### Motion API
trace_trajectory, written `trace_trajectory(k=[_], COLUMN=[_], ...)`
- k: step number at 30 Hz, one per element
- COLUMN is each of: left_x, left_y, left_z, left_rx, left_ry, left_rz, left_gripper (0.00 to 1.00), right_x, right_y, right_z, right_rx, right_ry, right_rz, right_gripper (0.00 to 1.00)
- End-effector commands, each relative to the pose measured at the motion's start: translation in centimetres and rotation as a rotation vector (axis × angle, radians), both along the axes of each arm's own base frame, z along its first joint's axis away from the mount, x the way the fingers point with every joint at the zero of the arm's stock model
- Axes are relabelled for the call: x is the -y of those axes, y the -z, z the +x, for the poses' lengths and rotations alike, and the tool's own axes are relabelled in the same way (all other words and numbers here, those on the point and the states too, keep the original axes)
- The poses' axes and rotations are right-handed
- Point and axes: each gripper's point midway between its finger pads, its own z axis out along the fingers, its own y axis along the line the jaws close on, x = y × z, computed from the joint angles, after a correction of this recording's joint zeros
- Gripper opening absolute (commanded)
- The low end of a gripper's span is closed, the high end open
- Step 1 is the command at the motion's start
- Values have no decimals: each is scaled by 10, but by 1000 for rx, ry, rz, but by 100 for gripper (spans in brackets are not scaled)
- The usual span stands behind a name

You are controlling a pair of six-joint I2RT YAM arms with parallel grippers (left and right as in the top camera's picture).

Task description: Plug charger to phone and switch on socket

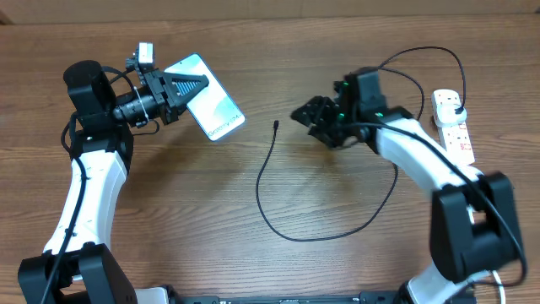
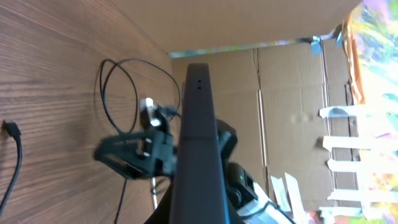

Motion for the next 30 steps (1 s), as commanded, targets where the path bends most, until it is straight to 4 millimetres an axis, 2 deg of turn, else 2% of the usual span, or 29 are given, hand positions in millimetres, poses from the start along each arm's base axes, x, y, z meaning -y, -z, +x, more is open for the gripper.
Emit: trace_trajectory(k=[1, 5, 9, 15, 23, 30], left_x=[5, 5, 5, 5, 5, 5], left_y=[-6, -3, -3, -3, -3, -4], left_z=[-7, -7, -7, -7, -7, -8], left_rx=[21, 5, 5, 4, 5, 4], left_ry=[54, 51, 51, 52, 52, 55], left_rz=[-7, -8, -8, -9, -8, -10], left_gripper=[5, 4, 4, 4, 4, 5], right_x=[-19, -25, -37, -40, -46, -51], right_y=[0, 16, 33, 62, 80, 98], right_z=[12, 23, 28, 26, 22, 32], right_rx=[-1, -34, -75, -135, -162, -172], right_ry=[-19, -5, -7, -8, -33, 8], right_rz=[19, 30, 102, 113, 137, 167], right_gripper=[56, 42, 38, 38, 38, 38])
